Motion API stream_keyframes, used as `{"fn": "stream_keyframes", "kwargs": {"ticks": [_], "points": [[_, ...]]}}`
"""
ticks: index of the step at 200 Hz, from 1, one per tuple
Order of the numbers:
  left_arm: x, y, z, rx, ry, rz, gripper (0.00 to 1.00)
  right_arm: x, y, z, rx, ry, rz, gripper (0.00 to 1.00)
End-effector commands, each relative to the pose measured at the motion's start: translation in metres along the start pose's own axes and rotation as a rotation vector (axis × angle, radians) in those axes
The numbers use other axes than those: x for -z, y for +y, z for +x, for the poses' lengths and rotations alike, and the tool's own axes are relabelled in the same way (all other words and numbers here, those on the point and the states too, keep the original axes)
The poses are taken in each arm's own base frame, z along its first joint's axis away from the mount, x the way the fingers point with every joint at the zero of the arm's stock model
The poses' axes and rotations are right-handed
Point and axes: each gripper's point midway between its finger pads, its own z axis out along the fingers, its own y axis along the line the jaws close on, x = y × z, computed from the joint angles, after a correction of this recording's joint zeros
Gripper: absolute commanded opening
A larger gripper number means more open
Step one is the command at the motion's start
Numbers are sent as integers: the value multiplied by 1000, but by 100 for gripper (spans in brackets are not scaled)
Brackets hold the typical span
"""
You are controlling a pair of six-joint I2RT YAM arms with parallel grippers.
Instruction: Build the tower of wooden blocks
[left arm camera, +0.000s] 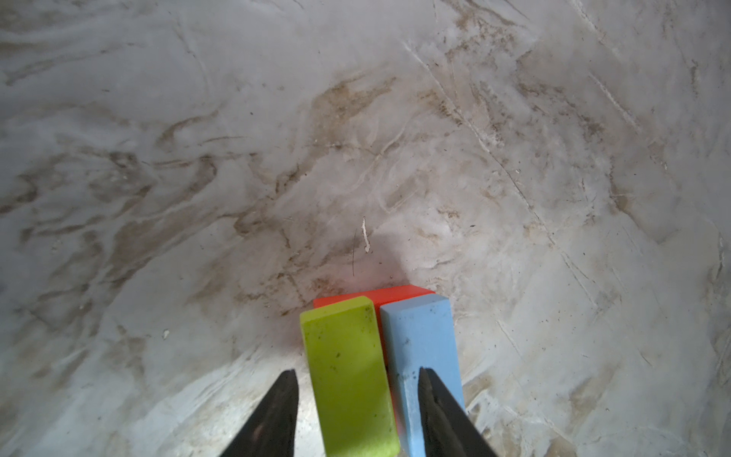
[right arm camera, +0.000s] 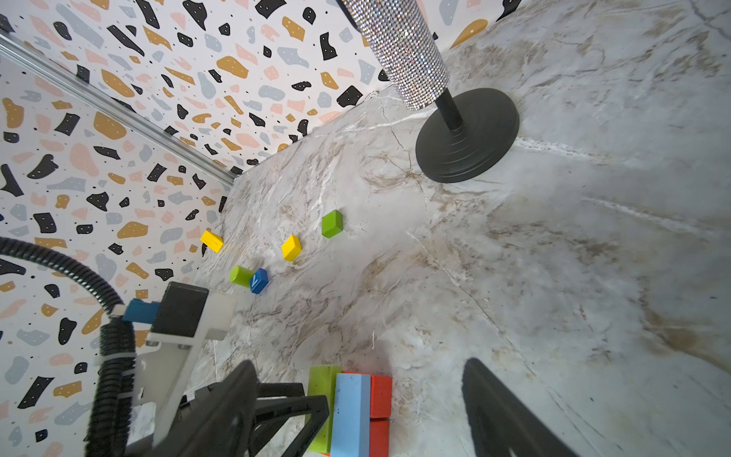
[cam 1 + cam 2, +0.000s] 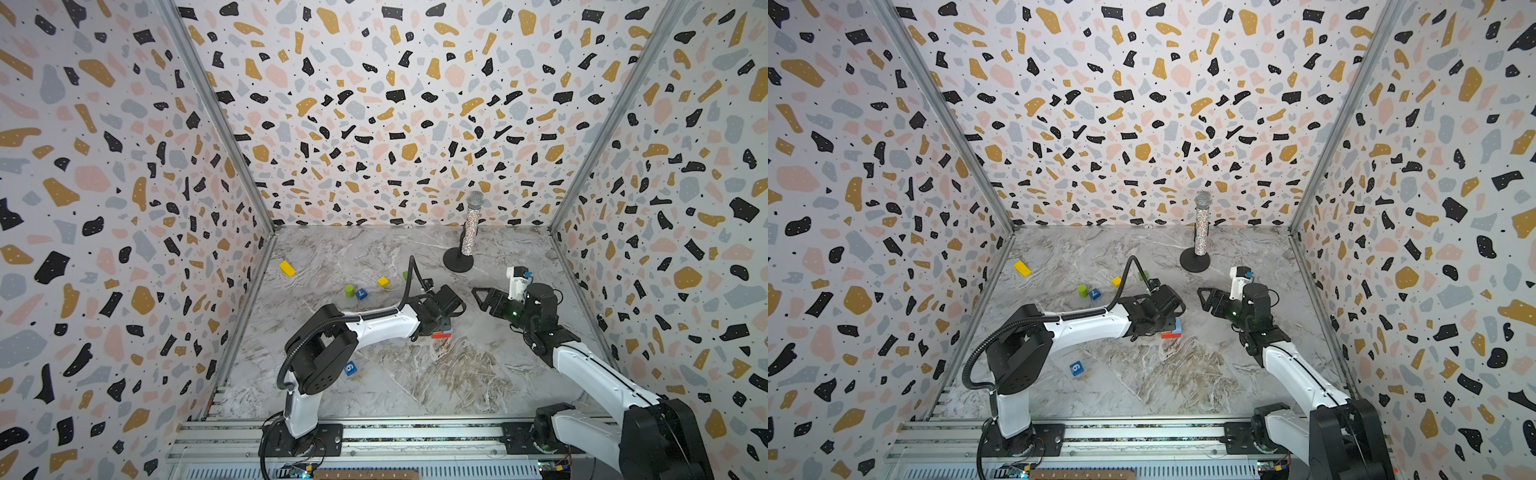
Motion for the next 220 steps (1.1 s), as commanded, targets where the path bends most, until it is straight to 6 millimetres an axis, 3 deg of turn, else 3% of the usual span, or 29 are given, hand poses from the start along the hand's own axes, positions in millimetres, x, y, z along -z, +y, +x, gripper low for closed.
{"fn": "stream_keyframes", "kwargs": {"ticks": [1,43,93,124,144,172,220], "points": [[14,-9,-12,4,-34,21,52,3,2,-3,10,-17,-5,83],[41,-3,-27,-8,-97,16,63,0,0,1,10,4,-3,81],[65,32,-35,1,-162,-9,64,-2,-7,2,40,28,46,73],[61,63,-33,47,-152,0,63,-2,-23,12,91,87,149,71],[56,71,-33,21,-149,-7,63,-6,-28,23,127,152,207,71],[48,67,-33,-11,-143,-7,63,-15,-32,39,170,243,264,71],[31,57,-29,-20,-120,26,63,-20,-43,45,190,290,326,72]]}}
